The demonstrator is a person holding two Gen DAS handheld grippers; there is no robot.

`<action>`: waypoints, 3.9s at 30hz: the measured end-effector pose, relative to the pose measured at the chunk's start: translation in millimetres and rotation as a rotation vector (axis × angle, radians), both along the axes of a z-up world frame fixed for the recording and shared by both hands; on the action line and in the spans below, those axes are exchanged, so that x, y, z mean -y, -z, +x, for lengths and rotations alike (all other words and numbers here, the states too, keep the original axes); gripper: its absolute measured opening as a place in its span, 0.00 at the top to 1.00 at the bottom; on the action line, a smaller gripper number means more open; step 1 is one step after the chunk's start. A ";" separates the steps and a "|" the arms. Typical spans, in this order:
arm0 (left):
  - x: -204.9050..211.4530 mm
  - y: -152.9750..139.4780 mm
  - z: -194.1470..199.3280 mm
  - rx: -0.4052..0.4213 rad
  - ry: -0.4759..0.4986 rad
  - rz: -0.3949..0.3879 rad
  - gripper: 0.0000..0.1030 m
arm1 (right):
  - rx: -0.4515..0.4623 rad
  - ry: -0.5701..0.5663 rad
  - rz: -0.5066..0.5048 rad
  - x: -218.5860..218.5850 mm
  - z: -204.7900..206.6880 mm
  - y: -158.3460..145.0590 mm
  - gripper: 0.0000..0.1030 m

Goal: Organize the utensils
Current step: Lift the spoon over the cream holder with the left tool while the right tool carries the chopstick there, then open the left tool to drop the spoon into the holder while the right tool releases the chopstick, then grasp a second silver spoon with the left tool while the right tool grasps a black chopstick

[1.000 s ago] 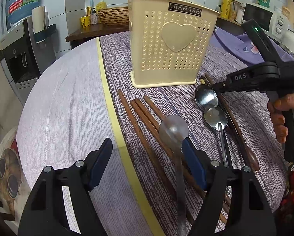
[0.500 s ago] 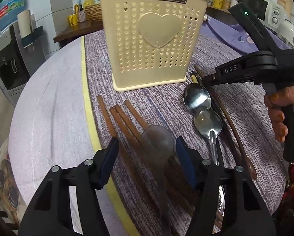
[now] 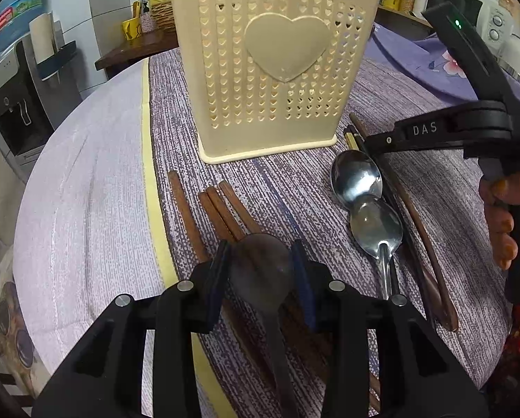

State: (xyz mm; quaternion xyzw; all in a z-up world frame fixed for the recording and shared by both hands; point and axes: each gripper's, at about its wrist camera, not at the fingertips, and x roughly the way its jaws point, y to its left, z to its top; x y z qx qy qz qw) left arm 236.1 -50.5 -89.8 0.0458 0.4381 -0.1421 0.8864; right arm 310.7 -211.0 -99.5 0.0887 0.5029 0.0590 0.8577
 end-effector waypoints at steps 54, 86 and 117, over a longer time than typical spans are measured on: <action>-41.3 -259.2 66.7 0.684 -0.247 -0.224 0.65 | 0.895 -0.022 0.087 -10.9 -47.5 -245.8 0.93; -15.5 -123.4 86.6 0.441 -0.176 -0.119 0.64 | 0.725 -0.037 0.047 -24.0 -25.3 -146.8 0.92; -63.6 -34.4 -23.3 0.191 -0.269 -0.141 0.07 | 0.269 -0.051 0.086 8.2 -84.4 -40.3 0.45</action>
